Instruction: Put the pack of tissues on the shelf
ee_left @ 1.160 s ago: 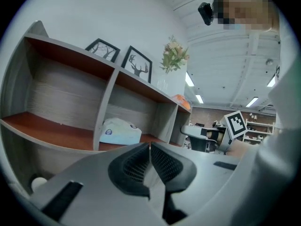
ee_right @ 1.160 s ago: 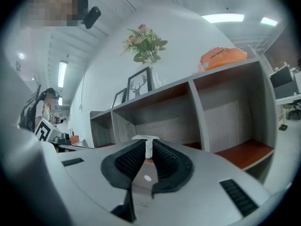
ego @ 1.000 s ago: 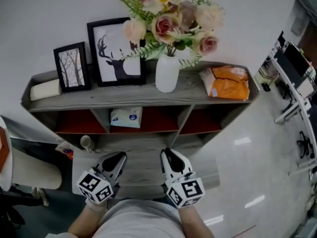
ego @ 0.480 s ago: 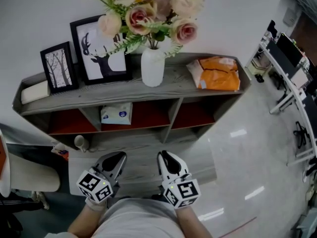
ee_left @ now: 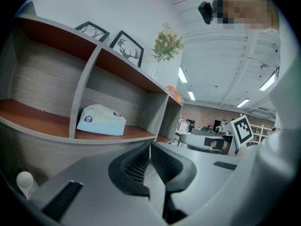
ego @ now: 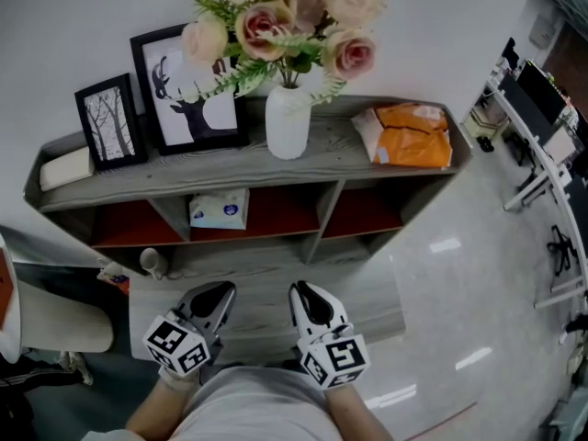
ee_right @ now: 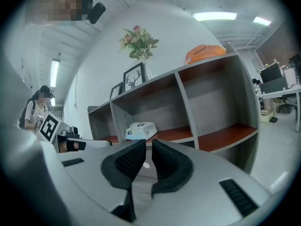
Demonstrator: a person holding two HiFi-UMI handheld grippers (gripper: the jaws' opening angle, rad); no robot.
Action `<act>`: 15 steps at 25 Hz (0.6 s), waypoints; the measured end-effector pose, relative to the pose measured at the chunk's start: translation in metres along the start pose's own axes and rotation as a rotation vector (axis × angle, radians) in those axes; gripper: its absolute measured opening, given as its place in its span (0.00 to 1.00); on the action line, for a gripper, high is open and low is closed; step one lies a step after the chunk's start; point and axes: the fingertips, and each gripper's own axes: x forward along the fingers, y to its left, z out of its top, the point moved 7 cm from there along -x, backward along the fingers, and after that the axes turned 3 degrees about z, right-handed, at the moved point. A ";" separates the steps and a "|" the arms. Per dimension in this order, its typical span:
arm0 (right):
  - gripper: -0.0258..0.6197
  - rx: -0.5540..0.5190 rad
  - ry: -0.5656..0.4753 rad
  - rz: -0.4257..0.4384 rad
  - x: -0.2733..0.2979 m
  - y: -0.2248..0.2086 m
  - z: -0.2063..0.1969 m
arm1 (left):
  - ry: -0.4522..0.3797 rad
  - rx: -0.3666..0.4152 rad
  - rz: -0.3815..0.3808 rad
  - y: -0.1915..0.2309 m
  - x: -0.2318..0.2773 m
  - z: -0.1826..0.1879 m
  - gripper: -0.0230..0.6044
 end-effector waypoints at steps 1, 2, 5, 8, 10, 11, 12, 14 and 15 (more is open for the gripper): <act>0.12 0.001 0.001 0.001 0.001 0.001 -0.001 | 0.000 -0.001 0.000 0.001 -0.001 -0.001 0.08; 0.12 0.000 0.002 0.003 0.002 0.001 -0.001 | 0.000 -0.002 0.001 0.002 -0.001 -0.001 0.08; 0.12 -0.003 0.005 0.010 0.005 0.004 -0.002 | 0.004 0.002 0.010 0.006 -0.004 -0.002 0.08; 0.12 -0.005 0.008 0.017 0.008 0.006 -0.002 | 0.002 0.002 0.022 0.009 -0.007 -0.002 0.08; 0.12 -0.005 0.011 0.021 0.010 0.007 -0.003 | 0.001 0.002 0.025 0.010 -0.009 -0.001 0.08; 0.12 -0.006 0.012 0.023 0.011 0.007 -0.003 | 0.001 0.003 0.024 0.010 -0.009 -0.001 0.08; 0.12 -0.006 0.014 0.025 0.012 0.007 -0.003 | 0.002 0.005 0.022 0.010 -0.009 -0.001 0.08; 0.12 -0.008 0.017 0.026 0.014 0.008 -0.003 | 0.003 0.008 0.016 0.009 -0.010 0.000 0.08; 0.12 -0.011 0.017 0.026 0.015 0.008 -0.002 | 0.004 0.009 0.013 0.009 -0.010 0.001 0.08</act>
